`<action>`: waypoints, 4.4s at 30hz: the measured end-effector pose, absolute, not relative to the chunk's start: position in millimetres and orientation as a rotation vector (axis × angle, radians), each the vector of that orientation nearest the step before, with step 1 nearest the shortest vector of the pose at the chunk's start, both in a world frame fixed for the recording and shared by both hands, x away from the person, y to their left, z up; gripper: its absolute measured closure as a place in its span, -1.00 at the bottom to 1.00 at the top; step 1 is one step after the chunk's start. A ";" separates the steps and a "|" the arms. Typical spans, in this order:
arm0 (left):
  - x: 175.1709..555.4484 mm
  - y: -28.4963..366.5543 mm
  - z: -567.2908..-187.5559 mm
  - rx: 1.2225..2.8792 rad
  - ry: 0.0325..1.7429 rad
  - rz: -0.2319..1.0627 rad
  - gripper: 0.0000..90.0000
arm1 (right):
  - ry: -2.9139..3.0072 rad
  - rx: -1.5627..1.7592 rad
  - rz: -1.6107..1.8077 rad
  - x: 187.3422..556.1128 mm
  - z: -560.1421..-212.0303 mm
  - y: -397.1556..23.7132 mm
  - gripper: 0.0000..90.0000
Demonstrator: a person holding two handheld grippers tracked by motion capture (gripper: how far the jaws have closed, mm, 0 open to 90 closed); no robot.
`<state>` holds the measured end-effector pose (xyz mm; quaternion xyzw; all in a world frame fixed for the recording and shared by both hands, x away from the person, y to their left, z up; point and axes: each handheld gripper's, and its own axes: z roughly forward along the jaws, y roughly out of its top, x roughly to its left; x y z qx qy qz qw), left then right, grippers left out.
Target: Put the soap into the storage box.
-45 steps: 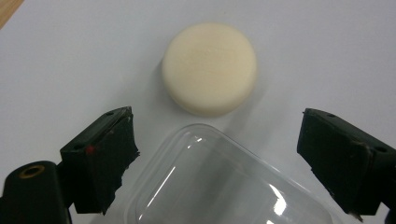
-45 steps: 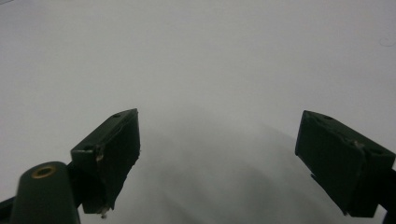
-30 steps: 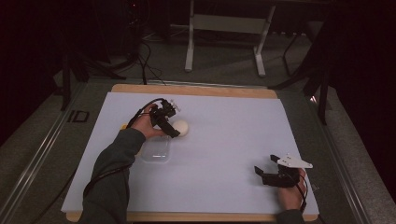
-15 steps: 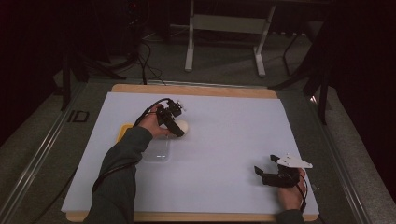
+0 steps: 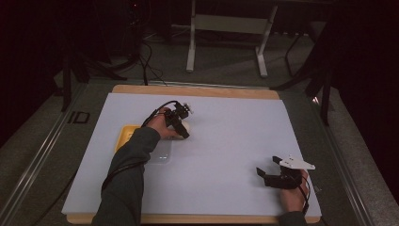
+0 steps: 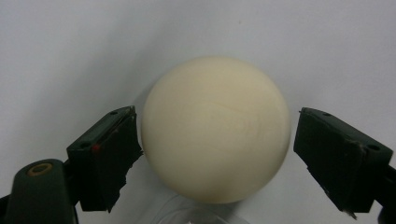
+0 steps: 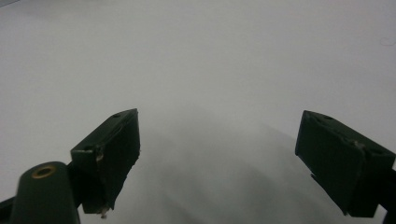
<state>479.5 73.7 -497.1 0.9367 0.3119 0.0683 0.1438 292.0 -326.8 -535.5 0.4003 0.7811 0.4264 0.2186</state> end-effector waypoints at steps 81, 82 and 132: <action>460.5 69.0 -459.1 2.822 0.795 0.099 -0.48 | 2.162 1.102 1.173 291.5 -535.5 -326.0 -0.69; 459.5 70.7 -457.9 2.827 0.791 0.106 -0.48 | 2.162 1.102 1.172 291.5 -535.5 -326.0 -0.69; 416.7 146.6 -430.9 2.790 0.761 0.154 -0.48 | 2.160 1.093 1.156 290.8 -535.7 -324.7 -0.69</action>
